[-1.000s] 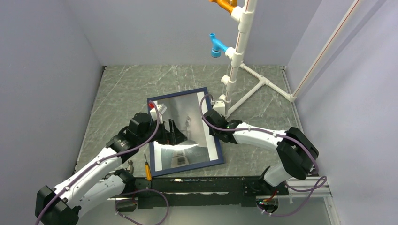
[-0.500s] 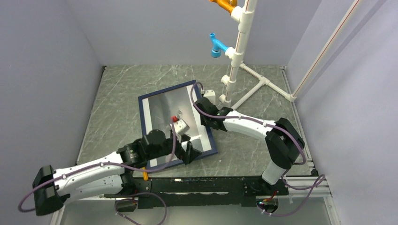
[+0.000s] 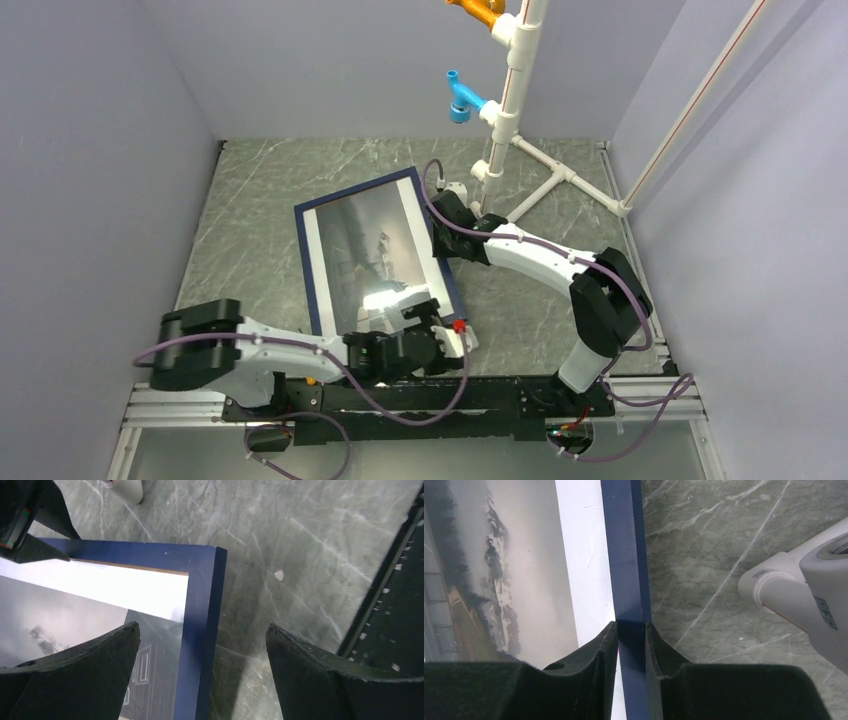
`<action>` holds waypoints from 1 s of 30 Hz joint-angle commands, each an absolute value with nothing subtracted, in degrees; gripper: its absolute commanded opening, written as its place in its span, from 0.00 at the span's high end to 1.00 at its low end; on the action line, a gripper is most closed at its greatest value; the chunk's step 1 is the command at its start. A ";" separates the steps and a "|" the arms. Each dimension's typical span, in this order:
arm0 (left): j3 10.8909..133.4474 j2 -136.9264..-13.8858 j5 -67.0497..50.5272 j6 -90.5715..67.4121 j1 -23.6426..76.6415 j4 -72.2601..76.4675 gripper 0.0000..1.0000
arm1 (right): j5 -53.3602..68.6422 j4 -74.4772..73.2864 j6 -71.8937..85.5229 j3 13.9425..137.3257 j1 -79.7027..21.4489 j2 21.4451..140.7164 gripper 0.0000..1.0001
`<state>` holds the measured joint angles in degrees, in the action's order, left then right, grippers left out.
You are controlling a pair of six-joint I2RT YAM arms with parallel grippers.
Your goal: Take the photo out of the frame
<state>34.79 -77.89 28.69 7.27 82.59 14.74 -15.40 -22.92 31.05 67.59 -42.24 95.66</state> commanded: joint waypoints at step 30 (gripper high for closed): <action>24.84 -49.30 28.11 -19.19 78.77 3.38 0.01 | -1.24 -18.84 22.58 52.91 -40.85 89.52 0.33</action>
<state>29.19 -56.62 35.07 -10.79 82.11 4.99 -5.15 -22.57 24.45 55.24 -40.97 87.88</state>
